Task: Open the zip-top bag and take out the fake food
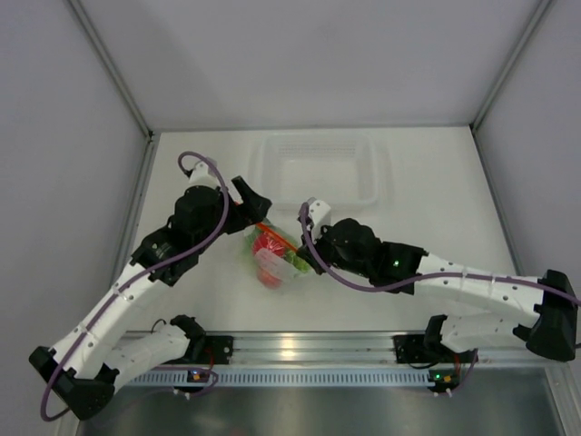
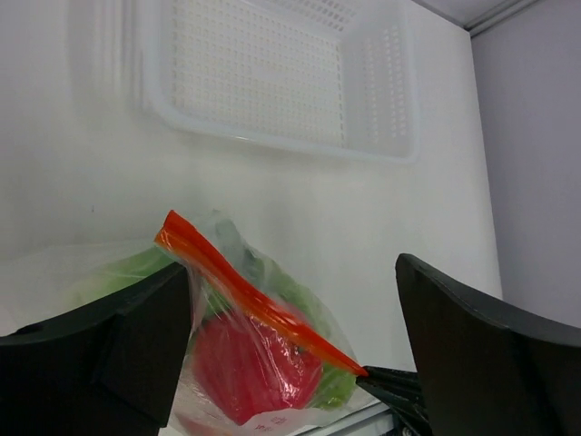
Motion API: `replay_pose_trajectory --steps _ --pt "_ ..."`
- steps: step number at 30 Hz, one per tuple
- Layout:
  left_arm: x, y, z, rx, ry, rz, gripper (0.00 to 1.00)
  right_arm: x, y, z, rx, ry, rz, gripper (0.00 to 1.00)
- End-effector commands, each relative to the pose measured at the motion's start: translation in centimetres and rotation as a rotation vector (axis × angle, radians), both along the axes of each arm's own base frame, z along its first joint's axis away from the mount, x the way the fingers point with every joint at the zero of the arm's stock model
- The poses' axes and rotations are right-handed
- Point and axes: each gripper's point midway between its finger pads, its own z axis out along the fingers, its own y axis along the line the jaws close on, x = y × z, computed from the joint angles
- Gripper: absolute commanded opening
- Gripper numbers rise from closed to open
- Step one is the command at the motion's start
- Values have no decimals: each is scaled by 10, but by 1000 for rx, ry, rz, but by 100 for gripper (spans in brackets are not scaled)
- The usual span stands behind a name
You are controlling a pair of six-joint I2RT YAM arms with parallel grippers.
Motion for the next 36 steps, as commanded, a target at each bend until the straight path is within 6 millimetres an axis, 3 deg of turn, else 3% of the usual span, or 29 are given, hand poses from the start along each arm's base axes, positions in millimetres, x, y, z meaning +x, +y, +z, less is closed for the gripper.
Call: replay_pose_trajectory --steps 1,6,7,10,19,22,27,30,36 --pt "2 -6 27 23 -121 -74 96 9 -2 11 -42 -32 -27 0" --pt "-17 -17 63 64 -330 -270 98 11 -7 25 -52 -65 -23 0" --pt "-26 -21 80 61 -448 -331 98 11 -10 28 -54 -70 -22 0" --pt "-39 -28 87 77 -570 -431 98 15 -16 38 -48 -92 -34 0" --pt "-51 -75 68 156 -731 -777 98 15 -33 49 -67 -117 -37 0" --pt "-69 -86 79 144 -864 -907 98 14 -41 59 -56 -133 -42 0" --pt "-68 -91 82 223 -1008 -958 98 9 -55 67 -35 -142 -42 0" --pt "-81 -101 68 213 -1029 -1096 98 9 -60 65 -43 -143 -42 0" --pt "-73 -126 30 176 -866 -1311 98 5 -65 64 -66 -149 -17 0"
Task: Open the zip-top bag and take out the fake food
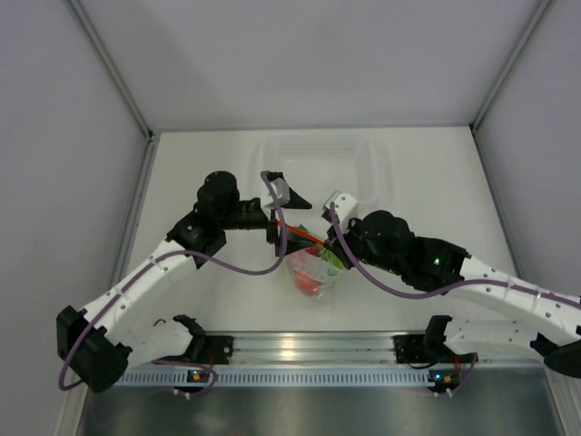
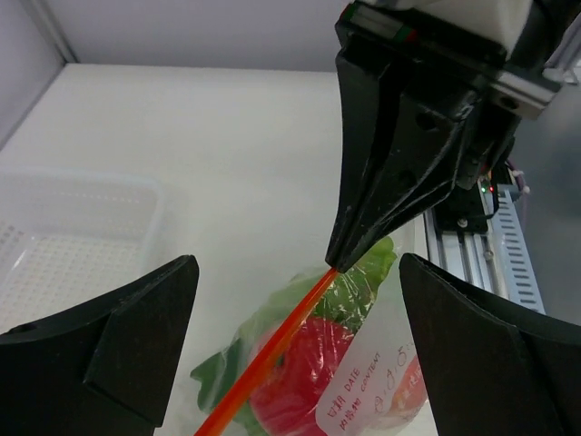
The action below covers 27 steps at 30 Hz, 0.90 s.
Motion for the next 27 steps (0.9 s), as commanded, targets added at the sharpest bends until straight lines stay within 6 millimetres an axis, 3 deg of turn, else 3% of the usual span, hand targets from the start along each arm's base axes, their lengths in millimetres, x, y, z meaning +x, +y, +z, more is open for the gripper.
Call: replay_pose_trajectory --steps 1,5,11,13,16,22,23,25,26,27 --pt "-11 -11 -5 33 -14 -165 98 1 -3 25 44 -41 14 0" --pt "-18 -13 -23 72 32 -238 98 -1 -3 20 38 -33 20 0" --pt "-12 -17 -50 144 105 -255 98 -2 -2 16 35 -21 26 0" --pt "-4 -21 -56 160 137 -235 91 -3 -1 18 40 -21 31 0" --pt "5 -26 -66 200 170 -200 89 -3 1 18 45 -19 38 0" --pt "1 -30 -75 233 181 -218 74 -3 2 17 47 -17 36 0" --pt "-1 -30 -77 234 185 -224 69 -2 2 16 45 -17 34 0" --pt "-4 -30 -75 228 178 -237 43 -2 3 16 49 -16 35 0" --pt "-6 -30 -74 228 176 -239 27 -2 3 16 49 -17 34 0" --pt "-8 -31 -72 224 168 -245 3 -2 2 15 47 -14 33 0"
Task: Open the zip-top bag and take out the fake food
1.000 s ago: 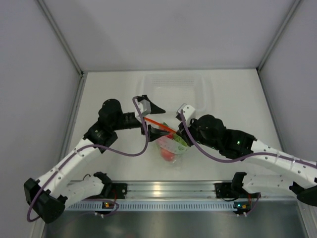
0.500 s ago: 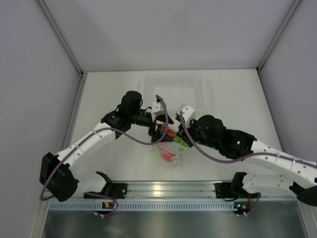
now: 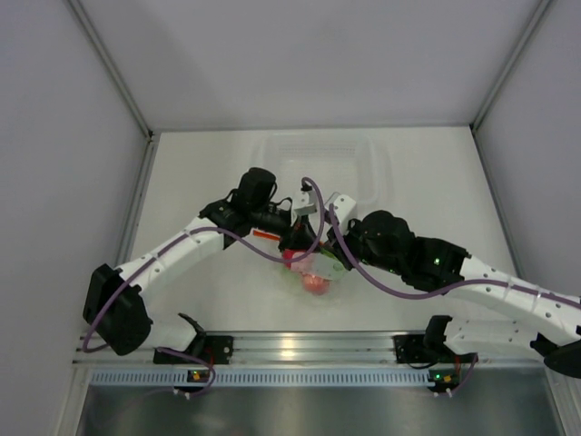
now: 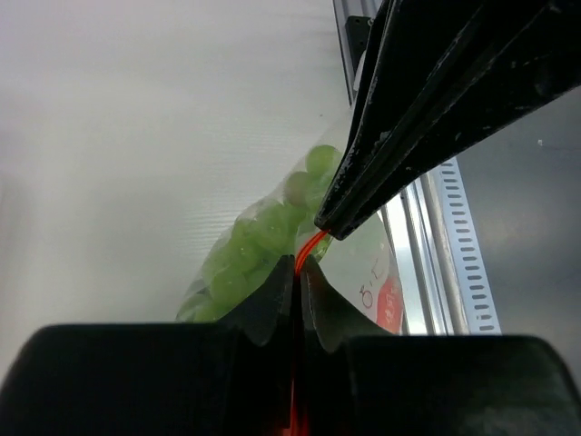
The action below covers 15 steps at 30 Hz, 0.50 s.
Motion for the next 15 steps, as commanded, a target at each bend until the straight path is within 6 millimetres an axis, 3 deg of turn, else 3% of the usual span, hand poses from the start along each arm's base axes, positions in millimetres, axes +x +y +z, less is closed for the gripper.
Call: replay_pose_trajectory --steps 1,5,6,7,10,15 --pt "-2 -3 21 -48 -81 -36 0 3 1 19 57 -26 -2 0" --pt "-7 -3 31 -68 -91 -42 0 10 -11 18 78 -41 -82 2" --pt "-8 -2 34 -72 -96 -42 0 9 -16 24 100 -53 -93 14" --pt "-9 -2 36 -75 -96 -45 0 9 -19 27 112 -61 -106 38" --pt "-14 -1 42 -86 -103 -49 0 3 -34 36 161 -75 -121 53" --pt "-23 -1 56 -114 -108 -68 0 -9 -66 44 230 -87 -163 57"
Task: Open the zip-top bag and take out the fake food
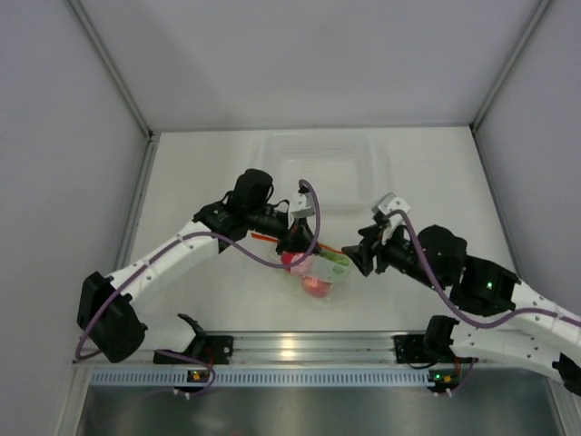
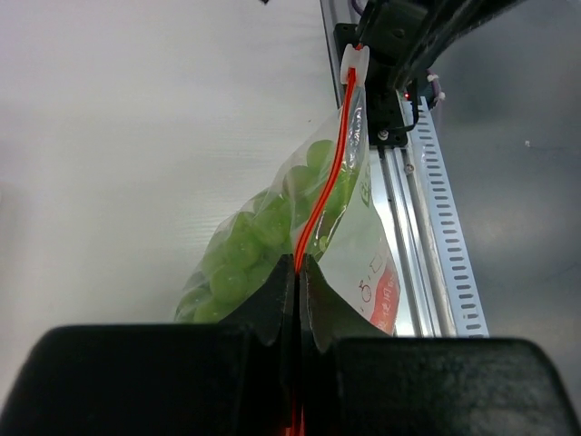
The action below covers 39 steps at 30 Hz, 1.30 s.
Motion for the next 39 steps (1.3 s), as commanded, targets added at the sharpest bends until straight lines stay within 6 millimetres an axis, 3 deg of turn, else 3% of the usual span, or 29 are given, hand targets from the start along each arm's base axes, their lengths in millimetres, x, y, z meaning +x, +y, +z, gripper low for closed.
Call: replay_pose_trajectory --steps 1,7,8,10,11,12,15,26,35,37,39 --pt "-11 -2 49 -110 -88 -47 0 -4 -23 9 75 -9 -55 57" --pt "-22 0 75 -160 -115 -76 0 -23 -26 7 172 -17 22 57" --pt "-24 1 82 -171 -125 -75 0 -28 -23 1 181 -10 55 56" --pt "-26 2 87 -179 -130 -75 0 -36 -18 12 249 -33 108 55" --pt "-27 2 90 -183 -133 -72 0 -43 -11 6 256 -23 160 55" --pt "-28 2 94 -188 -142 -70 0 -46 -9 15 298 -46 185 52" --pt "-31 2 102 -199 -154 -67 0 -54 0 15 318 -54 249 49" --pt "-42 3 115 -220 -179 -72 0 -49 1 48 421 -152 244 39" --pt "-27 -1 115 -229 -186 21 0 -56 -9 52 411 -153 251 48" --pt "-27 -1 115 -235 -191 20 0 -57 -15 57 440 -161 236 54" --pt "-29 -1 114 -237 -193 5 0 -52 -23 63 474 -168 189 52"
